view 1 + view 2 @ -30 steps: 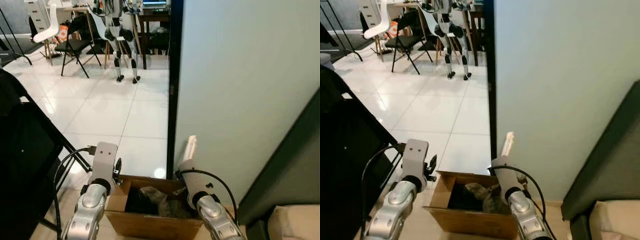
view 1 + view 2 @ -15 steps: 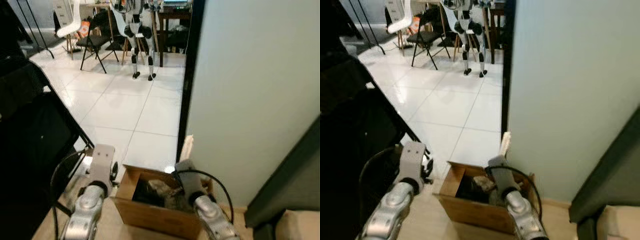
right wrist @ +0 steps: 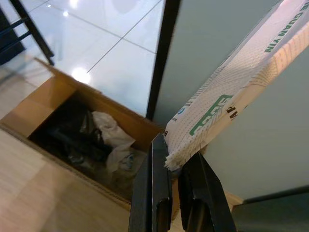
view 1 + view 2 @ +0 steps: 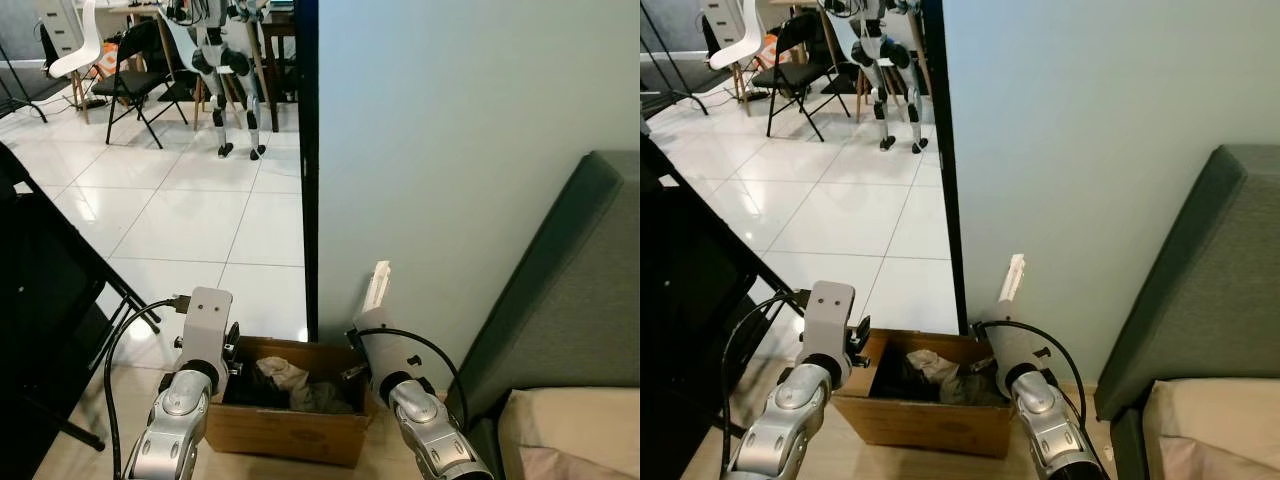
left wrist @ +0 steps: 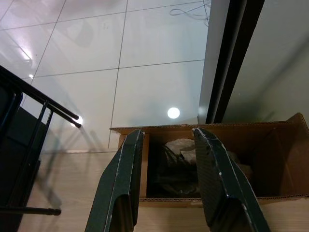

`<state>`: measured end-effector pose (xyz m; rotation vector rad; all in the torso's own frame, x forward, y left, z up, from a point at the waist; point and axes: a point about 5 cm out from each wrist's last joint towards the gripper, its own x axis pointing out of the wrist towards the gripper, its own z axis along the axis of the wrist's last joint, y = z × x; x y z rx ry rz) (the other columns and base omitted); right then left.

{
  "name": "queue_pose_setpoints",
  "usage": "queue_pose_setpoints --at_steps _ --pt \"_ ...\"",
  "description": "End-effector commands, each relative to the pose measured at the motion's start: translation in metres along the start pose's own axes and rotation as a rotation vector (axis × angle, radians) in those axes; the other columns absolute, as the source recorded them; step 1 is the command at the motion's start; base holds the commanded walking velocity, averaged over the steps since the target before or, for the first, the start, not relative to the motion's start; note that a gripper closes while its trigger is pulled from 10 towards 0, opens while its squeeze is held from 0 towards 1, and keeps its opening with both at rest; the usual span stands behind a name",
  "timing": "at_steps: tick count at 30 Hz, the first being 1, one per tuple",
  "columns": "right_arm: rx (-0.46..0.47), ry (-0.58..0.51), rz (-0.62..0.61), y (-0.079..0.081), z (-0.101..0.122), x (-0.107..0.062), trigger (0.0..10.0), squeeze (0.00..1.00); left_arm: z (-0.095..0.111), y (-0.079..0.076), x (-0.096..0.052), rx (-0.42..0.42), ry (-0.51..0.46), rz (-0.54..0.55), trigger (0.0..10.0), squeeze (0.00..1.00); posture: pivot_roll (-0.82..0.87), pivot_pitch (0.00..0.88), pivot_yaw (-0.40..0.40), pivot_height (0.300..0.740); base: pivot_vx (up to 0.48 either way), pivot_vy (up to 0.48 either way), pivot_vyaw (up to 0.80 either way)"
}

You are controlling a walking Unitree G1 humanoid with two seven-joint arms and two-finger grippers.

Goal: Clean up the room

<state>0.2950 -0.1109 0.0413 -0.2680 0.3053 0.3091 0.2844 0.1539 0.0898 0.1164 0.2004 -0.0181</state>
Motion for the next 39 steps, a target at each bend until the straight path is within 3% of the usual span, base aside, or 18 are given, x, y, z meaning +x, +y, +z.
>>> queue_pose_setpoints --at_steps 1,9,12,17,28,32,39 --pt "0.000 0.025 0.019 0.005 -0.005 -0.001 10.0 0.00 -0.006 0.003 -0.001 0.011 0.026 0.009 10.0 0.00 0.00 0.080 0.030 0.740 0.000 0.000 0.00" --pt "-0.001 0.029 0.021 0.005 -0.006 -0.001 10.0 0.00 -0.006 0.003 0.001 0.012 0.037 0.012 10.0 0.00 0.00 0.081 0.031 0.740 0.000 0.240 0.00" --pt "-0.003 0.031 0.021 0.005 -0.006 -0.001 10.0 0.00 -0.004 0.004 0.000 0.069 0.016 0.004 10.0 0.00 0.00 0.081 0.031 0.740 0.000 0.000 0.00" --pt "0.003 0.036 0.019 0.005 -0.008 -0.002 10.0 0.00 -0.007 0.005 -0.001 0.042 0.035 0.008 10.0 0.00 0.00 0.081 0.031 0.740 0.000 0.000 0.00" --pt "-0.036 0.072 0.030 0.001 -0.011 0.000 10.0 0.00 -0.006 0.002 0.000 0.067 0.036 -0.030 10.0 0.00 0.00 0.089 0.037 0.740 0.000 0.000 0.00" --pt "-0.247 0.246 0.185 -0.003 -0.017 0.021 10.0 0.00 -0.010 -0.002 0.005 0.291 0.047 -0.260 10.0 0.00 0.00 0.153 0.022 0.740 0.000 0.000 0.00" --pt "-0.262 0.231 0.198 -0.007 0.002 0.033 10.0 0.00 -0.006 0.008 -0.001 0.304 0.035 -0.284 10.0 0.00 0.02 0.245 -0.007 0.740 0.000 0.000 0.00"
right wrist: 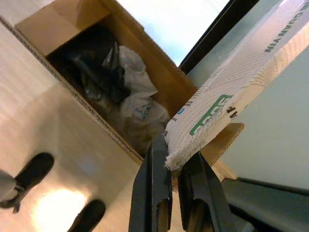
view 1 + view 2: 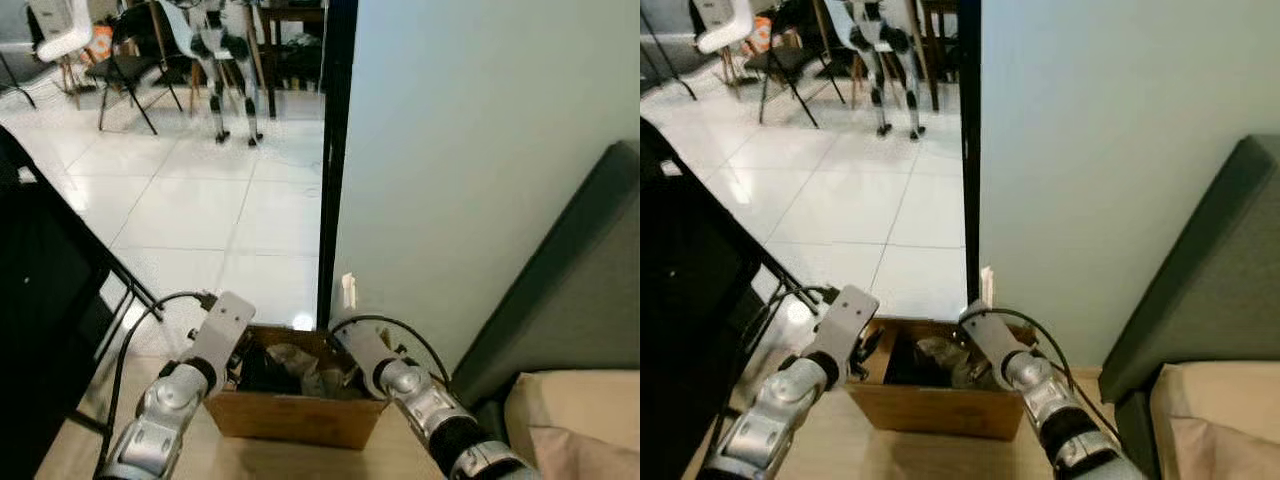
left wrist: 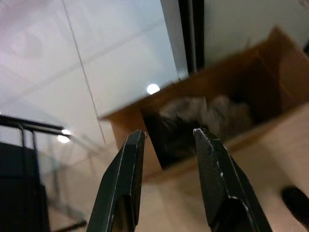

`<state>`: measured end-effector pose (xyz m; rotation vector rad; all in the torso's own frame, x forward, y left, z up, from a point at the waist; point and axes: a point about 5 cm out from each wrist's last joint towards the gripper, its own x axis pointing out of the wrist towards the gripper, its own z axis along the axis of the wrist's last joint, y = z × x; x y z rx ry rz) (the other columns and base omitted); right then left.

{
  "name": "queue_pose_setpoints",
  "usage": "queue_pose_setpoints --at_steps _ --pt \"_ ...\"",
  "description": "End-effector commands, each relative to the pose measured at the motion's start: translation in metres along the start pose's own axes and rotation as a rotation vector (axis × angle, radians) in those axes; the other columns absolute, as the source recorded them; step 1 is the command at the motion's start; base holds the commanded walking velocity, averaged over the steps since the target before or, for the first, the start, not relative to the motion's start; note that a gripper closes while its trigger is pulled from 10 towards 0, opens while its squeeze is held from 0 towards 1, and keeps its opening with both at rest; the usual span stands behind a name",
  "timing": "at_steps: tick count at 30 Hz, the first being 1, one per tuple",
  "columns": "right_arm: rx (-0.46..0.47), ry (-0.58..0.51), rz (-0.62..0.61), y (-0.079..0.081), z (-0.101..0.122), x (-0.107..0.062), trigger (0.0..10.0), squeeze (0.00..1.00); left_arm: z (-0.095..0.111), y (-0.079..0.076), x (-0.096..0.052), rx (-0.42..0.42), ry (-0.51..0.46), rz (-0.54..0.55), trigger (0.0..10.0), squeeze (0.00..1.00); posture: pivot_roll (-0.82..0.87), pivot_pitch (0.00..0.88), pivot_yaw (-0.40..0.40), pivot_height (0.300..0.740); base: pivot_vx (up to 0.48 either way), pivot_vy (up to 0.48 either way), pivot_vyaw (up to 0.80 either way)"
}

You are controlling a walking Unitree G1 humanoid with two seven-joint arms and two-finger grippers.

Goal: Clean up the room

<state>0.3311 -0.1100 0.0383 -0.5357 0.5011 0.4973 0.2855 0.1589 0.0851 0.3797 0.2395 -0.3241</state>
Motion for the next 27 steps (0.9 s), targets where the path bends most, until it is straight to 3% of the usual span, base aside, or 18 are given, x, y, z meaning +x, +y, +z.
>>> queue_pose_setpoints --at_steps 1,6,10,16,21,27 --pt "-0.026 0.012 0.040 0.005 0.000 0.001 10.0 0.00 -0.002 0.002 -0.007 0.007 -0.001 -0.020 10.0 0.00 0.03 0.284 -0.018 0.740 0.000 0.000 0.00" --pt "-0.093 -0.026 0.081 0.000 0.018 0.004 10.0 0.00 0.009 0.004 -0.021 0.010 -0.085 -0.040 10.0 0.00 0.04 0.413 -0.038 0.740 0.000 0.000 0.00" --pt "-0.120 -0.038 0.089 -0.006 0.026 0.005 10.0 0.00 0.013 0.009 -0.026 0.036 -0.115 -0.033 10.0 0.00 0.04 0.458 -0.049 0.740 0.000 0.000 0.00" --pt "-0.142 -0.047 0.114 -0.007 0.031 0.006 10.0 0.00 0.020 0.008 -0.032 0.119 -0.159 -0.123 10.0 0.00 0.06 0.462 -0.049 0.740 0.000 0.000 0.00" --pt "-0.171 -0.064 0.152 -0.002 0.034 0.006 10.0 0.00 0.025 0.007 -0.033 0.097 -0.200 -0.153 10.0 0.00 0.06 0.452 -0.045 0.740 0.000 0.000 0.00" --pt "-0.196 -0.058 0.157 0.000 0.034 0.007 10.0 0.00 0.018 -0.001 -0.037 0.153 -0.165 -0.233 10.0 0.00 0.06 0.450 -0.037 0.740 0.000 0.000 0.00"
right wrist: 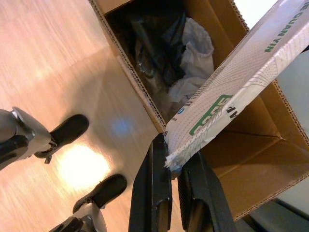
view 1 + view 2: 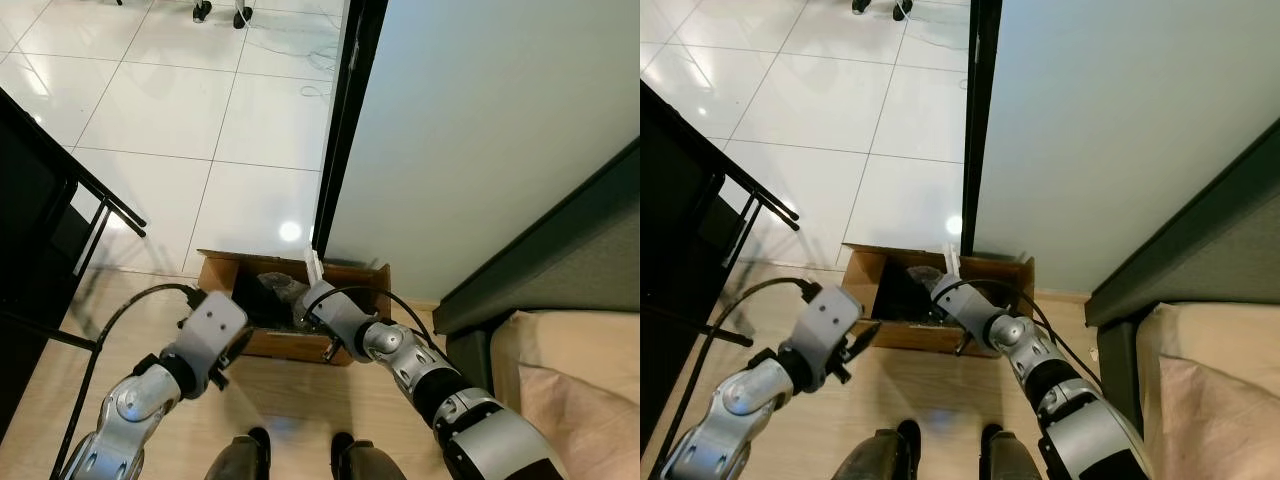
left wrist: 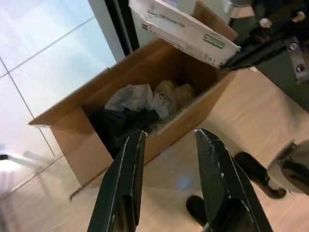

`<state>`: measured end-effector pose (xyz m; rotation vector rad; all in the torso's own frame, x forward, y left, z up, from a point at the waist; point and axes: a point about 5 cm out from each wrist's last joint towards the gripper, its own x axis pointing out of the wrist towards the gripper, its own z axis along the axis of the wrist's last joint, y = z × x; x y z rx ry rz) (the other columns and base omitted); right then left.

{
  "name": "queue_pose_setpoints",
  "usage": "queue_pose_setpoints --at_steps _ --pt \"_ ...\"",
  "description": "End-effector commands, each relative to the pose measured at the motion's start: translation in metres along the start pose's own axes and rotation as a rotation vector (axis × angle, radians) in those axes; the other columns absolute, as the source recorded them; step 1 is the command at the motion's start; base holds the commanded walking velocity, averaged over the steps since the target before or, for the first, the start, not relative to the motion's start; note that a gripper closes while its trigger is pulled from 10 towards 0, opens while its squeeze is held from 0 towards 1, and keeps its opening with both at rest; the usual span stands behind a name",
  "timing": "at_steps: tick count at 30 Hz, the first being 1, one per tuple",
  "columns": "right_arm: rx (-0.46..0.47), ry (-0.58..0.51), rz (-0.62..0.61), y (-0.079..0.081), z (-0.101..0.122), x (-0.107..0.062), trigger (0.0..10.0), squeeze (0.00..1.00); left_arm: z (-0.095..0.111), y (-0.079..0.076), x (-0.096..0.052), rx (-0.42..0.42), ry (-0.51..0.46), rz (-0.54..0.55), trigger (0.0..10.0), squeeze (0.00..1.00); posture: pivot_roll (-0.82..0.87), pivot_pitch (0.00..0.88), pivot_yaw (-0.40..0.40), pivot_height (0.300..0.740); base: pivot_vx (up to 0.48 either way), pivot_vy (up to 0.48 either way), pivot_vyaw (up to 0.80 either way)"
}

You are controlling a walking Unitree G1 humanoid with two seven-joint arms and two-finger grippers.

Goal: Clean up the room

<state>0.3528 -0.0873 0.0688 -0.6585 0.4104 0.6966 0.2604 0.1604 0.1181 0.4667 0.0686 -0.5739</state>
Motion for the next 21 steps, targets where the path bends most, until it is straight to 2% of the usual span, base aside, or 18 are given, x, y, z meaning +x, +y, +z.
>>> queue_pose_setpoints --at_steps 1,8,9,10,11,16,17,21 --pt "-0.022 0.032 0.031 0.0085 -0.0084 0.0010 10.0 0.00 -0.0059 -0.0055 -0.0046 0.004 0.022 -0.035 10.0 0.00 0.06 0.453 -0.038 0.740 0.000 0.000 0.00" --pt "-0.064 0.044 0.020 0.0097 -0.0084 0.0019 10.0 0.00 -0.0057 -0.0018 -0.0058 0.003 0.017 -0.020 10.0 0.00 0.06 0.454 -0.039 0.740 0.000 0.000 0.00" --pt "-0.053 0.044 0.023 0.0099 -0.0082 0.0020 10.0 0.12 -0.0050 -0.0018 -0.0056 -0.007 0.013 -0.019 10.0 0.00 0.06 0.453 -0.045 0.740 0.000 0.000 0.00" --pt "-0.046 0.044 0.026 0.0101 -0.0081 0.0021 10.0 0.82 -0.0045 -0.0021 -0.0055 -0.017 0.010 -0.020 10.0 0.00 0.06 0.453 -0.045 0.740 0.000 0.000 0.00" --pt "-0.035 0.045 0.038 0.0109 -0.0086 0.0021 10.0 1.00 -0.0042 -0.0023 -0.0053 -0.020 0.010 -0.021 10.0 0.00 0.06 0.454 -0.045 0.740 0.000 0.000 0.00" --pt "-0.060 0.051 0.022 0.0098 -0.0086 0.0021 10.0 1.00 -0.0046 -0.0020 -0.0047 -0.024 0.012 -0.020 10.0 0.00 0.06 0.454 -0.042 0.740 0.000 0.000 0.00" --pt "-0.069 0.050 0.018 0.0095 -0.0082 0.0021 10.0 0.00 -0.0048 -0.0022 -0.0044 -0.021 0.014 -0.020 10.0 0.00 0.06 0.453 -0.042 0.740 0.000 0.000 0.00" --pt "-0.069 0.046 0.001 0.0078 -0.0075 0.0020 10.0 0.00 -0.0055 -0.0029 -0.0034 -0.009 0.019 -0.024 10.0 0.00 0.06 0.452 -0.041 0.740 0.000 0.000 0.00"
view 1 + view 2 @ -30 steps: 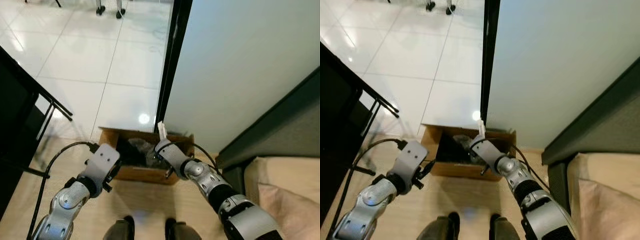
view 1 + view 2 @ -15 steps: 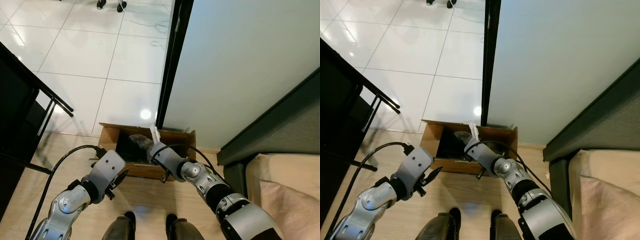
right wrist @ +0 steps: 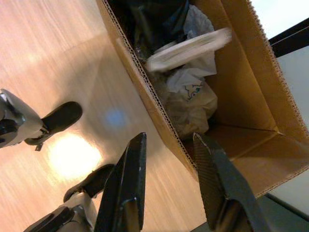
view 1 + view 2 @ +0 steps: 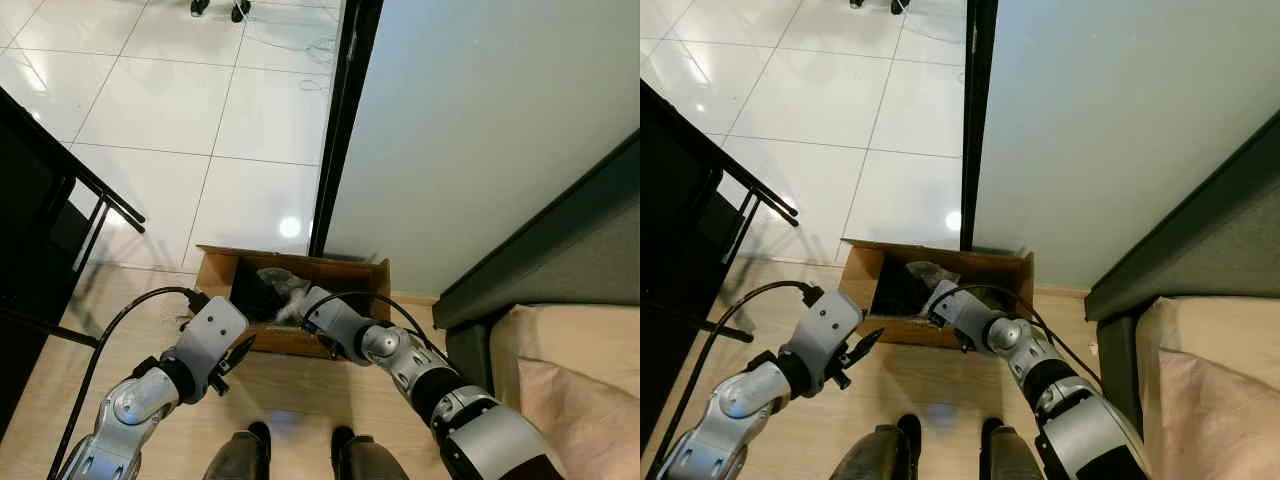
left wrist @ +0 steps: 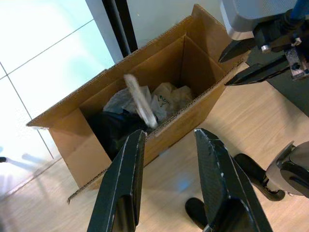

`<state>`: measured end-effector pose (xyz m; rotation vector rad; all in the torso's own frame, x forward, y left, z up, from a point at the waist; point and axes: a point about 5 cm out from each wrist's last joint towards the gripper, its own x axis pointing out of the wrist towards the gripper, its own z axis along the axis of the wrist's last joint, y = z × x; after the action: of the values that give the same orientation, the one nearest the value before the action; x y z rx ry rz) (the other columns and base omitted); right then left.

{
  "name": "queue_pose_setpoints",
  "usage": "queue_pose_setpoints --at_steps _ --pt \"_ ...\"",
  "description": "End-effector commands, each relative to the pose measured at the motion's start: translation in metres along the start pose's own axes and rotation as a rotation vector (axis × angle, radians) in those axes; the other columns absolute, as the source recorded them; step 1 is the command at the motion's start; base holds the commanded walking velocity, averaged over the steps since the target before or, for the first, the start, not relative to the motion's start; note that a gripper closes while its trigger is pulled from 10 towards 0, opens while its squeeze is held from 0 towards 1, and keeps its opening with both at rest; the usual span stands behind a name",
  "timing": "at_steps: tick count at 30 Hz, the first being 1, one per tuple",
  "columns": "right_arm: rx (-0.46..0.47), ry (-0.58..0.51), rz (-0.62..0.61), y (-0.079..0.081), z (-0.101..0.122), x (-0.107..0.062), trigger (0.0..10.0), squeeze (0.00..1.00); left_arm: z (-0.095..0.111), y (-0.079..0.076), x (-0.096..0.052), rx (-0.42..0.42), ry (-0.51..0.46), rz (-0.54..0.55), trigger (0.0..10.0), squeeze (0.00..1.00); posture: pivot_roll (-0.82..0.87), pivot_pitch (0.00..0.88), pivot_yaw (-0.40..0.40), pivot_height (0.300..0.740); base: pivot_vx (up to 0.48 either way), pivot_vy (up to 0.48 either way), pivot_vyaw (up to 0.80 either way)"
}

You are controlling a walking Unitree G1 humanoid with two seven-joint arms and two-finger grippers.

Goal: Clean up the room

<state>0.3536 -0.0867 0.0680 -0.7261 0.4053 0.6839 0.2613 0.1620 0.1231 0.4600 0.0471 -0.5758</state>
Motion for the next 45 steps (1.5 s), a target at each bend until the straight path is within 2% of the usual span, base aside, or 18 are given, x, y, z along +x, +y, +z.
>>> queue_pose_setpoints --at_steps 1,5,11,14,17,18,19,21,22,23,24,25,26,28,32,36,38,45 --pt "-0.010 0.022 0.016 0.007 -0.007 0.001 10.0 0.00 -0.009 -0.006 -0.002 -0.007 0.043 -0.026 10.0 0.00 0.06 0.451 -0.040 0.740 0.000 0.000 0.00" --pt "-0.009 0.017 0.004 0.005 -0.005 0.001 10.0 0.00 -0.010 -0.006 -0.001 -0.005 0.045 -0.024 10.0 0.00 0.06 0.446 -0.040 0.740 0.000 0.000 0.00" --pt "0.098 -0.026 -0.059 -0.004 0.000 -0.001 10.0 0.00 -0.010 -0.002 0.005 -0.027 0.050 0.037 10.0 0.00 0.05 0.409 -0.039 0.740 0.000 0.000 0.00" --pt "0.283 -0.123 -0.166 -0.019 0.009 -0.004 10.0 0.00 -0.007 0.003 0.010 -0.125 0.038 0.157 10.0 0.00 0.04 0.346 -0.033 0.740 0.000 0.000 0.00" --pt "0.315 -0.149 -0.193 -0.022 0.011 -0.005 10.0 0.00 -0.008 0.004 0.011 -0.154 0.037 0.190 10.0 0.00 0.04 0.318 -0.028 0.740 0.000 0.000 0.00" --pt "0.409 -0.211 -0.238 -0.026 0.013 -0.007 10.0 0.00 -0.008 0.005 0.013 -0.235 0.042 0.269 10.0 0.00 0.04 0.279 -0.025 0.740 0.000 0.000 0.00" --pt "0.409 -0.211 -0.238 -0.026 0.013 -0.007 10.0 0.00 -0.008 0.005 0.013 -0.235 0.042 0.269 10.0 0.00 0.04 0.279 -0.025 0.740 0.000 0.000 0.00" --pt "0.588 -0.294 -0.312 -0.022 0.007 -0.014 10.0 0.00 -0.012 0.002 0.014 -0.359 0.065 0.385 10.0 0.00 0.02 0.186 -0.013 0.740 0.000 0.000 0.00" --pt "0.588 -0.294 -0.312 -0.022 0.007 -0.014 10.0 0.00 -0.012 0.002 0.014 -0.359 0.065 0.385 10.0 0.00 0.02 0.186 -0.013 0.740 0.000 0.000 0.00" --pt "0.643 -0.307 -0.337 -0.017 0.001 -0.017 10.0 0.00 -0.016 -0.001 0.014 -0.381 0.081 0.417 10.0 0.00 0.01 0.149 -0.007 0.740 0.000 0.000 0.00" --pt "0.643 -0.307 -0.337 -0.017 0.001 -0.017 10.0 0.00 -0.016 -0.001 0.014 -0.381 0.081 0.417 10.0 0.00 0.01 0.149 -0.007 0.740 0.000 0.000 0.00" --pt "0.675 -0.299 -0.350 -0.005 -0.008 -0.020 10.0 0.00 -0.023 -0.004 0.013 -0.377 0.118 0.456 10.0 0.00 0.00 0.115 0.002 0.740 0.000 0.000 0.00" --pt "0.675 -0.299 -0.350 -0.005 -0.008 -0.020 10.0 0.00 -0.023 -0.004 0.013 -0.377 0.118 0.456 10.0 0.00 0.00 0.115 0.002 0.740 0.000 0.000 0.00" --pt "0.699 -0.256 -0.358 0.019 -0.027 -0.023 10.0 0.00 -0.033 -0.009 0.014 -0.368 0.167 0.512 10.0 0.00 -0.02 0.082 0.017 0.740 0.000 0.000 0.00" --pt "0.715 -0.229 -0.383 0.031 -0.037 -0.026 10.0 0.00 -0.033 -0.012 0.021 -0.348 0.161 0.515 10.0 0.00 -0.03 0.070 0.027 0.740 0.000 0.000 0.00" --pt "0.736 -0.224 -0.404 0.032 -0.039 -0.028 10.0 0.00 -0.030 -0.012 0.026 -0.336 0.151 0.504 10.0 0.00 -0.03 0.070 0.027 0.740 0.000 0.000 0.00" --pt "0.737 -0.223 -0.416 0.028 -0.038 -0.028 10.0 0.00 -0.026 -0.008 0.032 -0.302 0.140 0.491 10.0 0.00 -0.03 0.064 0.029 0.740 0.000 0.000 0.00" --pt "0.716 -0.205 -0.418 0.022 -0.040 -0.030 10.0 0.00 -0.026 0.000 0.032 -0.320 0.129 0.537 10.0 0.00 -0.03 0.069 0.018 0.740 0.000 0.000 -0.34"
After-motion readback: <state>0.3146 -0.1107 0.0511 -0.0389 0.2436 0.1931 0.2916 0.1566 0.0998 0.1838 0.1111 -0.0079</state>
